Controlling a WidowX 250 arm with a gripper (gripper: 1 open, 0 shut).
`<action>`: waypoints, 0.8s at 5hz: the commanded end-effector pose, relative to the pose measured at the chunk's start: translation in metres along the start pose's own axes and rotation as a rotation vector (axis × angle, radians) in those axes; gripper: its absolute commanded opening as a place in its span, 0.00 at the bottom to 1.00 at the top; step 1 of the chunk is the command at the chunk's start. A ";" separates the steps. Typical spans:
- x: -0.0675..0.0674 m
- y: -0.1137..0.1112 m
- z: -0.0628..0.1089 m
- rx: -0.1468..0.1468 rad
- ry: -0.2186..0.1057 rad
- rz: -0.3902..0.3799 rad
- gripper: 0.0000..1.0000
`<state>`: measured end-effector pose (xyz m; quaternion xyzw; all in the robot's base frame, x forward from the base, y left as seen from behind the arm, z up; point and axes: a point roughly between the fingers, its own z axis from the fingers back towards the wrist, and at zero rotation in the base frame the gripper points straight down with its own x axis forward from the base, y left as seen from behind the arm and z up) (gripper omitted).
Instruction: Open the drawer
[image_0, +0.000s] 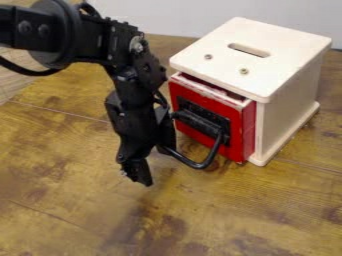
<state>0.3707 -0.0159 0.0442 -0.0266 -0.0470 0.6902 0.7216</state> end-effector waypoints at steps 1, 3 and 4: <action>0.013 -0.012 0.019 -0.068 -0.032 0.033 1.00; 0.011 -0.011 0.020 -0.072 -0.030 0.023 1.00; 0.009 -0.010 0.021 -0.074 -0.028 0.017 1.00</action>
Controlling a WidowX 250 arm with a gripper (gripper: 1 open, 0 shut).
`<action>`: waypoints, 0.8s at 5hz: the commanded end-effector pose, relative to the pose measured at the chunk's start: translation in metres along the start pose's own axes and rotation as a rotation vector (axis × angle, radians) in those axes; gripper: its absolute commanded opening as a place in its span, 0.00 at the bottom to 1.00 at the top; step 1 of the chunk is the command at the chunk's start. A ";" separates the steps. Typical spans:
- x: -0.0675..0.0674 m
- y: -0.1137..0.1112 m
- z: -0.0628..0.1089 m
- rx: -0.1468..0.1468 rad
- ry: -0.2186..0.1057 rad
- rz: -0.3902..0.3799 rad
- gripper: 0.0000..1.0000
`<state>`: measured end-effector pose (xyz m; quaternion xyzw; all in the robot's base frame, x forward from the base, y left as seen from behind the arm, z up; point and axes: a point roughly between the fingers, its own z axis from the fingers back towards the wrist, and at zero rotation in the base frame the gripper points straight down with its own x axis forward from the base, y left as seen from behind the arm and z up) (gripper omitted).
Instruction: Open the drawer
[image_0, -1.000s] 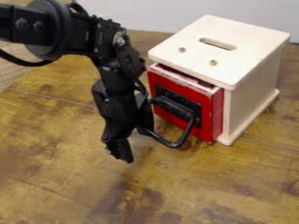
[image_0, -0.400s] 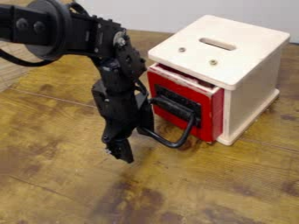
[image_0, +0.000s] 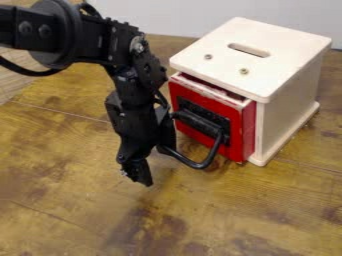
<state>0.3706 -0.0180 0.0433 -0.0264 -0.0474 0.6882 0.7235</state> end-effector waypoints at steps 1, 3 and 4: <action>0.010 -0.010 0.022 -0.076 -0.027 0.017 1.00; 0.007 -0.008 0.024 -0.081 -0.024 0.006 1.00; 0.006 -0.008 0.027 -0.083 -0.022 -0.001 1.00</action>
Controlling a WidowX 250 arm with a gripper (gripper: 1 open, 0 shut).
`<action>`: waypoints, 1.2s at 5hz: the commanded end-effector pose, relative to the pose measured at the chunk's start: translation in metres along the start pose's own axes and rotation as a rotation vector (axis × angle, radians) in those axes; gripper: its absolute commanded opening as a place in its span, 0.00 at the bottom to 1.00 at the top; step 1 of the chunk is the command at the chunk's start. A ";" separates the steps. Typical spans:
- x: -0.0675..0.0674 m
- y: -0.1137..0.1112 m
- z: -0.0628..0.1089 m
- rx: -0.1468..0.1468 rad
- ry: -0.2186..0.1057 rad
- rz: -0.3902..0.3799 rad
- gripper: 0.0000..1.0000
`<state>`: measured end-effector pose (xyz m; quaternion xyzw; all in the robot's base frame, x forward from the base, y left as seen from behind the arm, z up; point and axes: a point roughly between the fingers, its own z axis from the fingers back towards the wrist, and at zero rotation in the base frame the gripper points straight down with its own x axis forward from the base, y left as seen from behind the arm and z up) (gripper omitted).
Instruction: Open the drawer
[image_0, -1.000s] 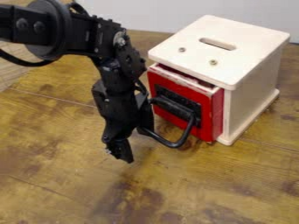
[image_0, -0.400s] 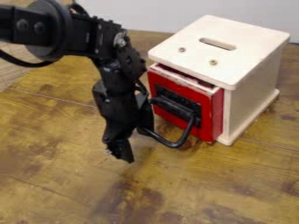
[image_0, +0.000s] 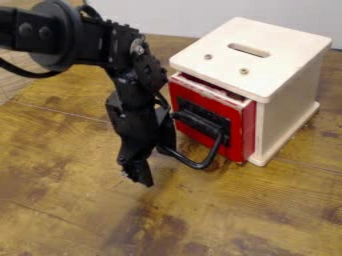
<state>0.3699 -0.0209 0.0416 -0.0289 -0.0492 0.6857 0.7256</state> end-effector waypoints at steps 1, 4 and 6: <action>0.008 -0.009 0.030 -0.079 -0.022 -0.002 1.00; 0.003 -0.013 0.035 -0.086 -0.017 -0.023 1.00; 0.000 -0.017 0.035 -0.089 -0.014 -0.035 1.00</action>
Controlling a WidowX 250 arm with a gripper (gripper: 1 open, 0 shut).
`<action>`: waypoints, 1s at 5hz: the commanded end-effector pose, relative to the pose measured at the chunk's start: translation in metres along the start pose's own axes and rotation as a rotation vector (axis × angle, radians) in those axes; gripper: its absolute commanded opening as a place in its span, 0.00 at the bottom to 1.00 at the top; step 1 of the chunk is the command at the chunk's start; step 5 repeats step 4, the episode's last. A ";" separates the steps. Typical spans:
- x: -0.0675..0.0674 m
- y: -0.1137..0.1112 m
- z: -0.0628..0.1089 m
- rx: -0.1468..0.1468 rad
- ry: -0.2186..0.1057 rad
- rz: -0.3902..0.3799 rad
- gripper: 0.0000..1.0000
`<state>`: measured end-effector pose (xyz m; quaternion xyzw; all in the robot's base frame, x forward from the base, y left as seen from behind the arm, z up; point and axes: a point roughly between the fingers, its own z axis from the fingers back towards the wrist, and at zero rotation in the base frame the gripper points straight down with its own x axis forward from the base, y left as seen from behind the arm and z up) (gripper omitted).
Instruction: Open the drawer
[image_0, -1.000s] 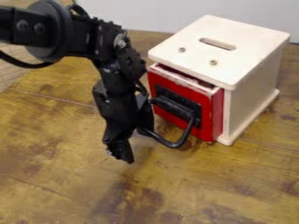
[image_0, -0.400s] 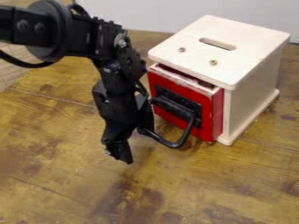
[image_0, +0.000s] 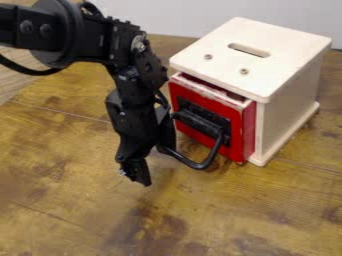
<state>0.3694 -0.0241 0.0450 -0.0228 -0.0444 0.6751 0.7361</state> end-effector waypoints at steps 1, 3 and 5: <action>0.003 -0.016 0.031 -0.105 -0.015 -0.010 1.00; 0.001 -0.014 0.027 -0.108 -0.013 -0.016 1.00; -0.001 -0.010 0.025 -0.110 -0.011 -0.021 1.00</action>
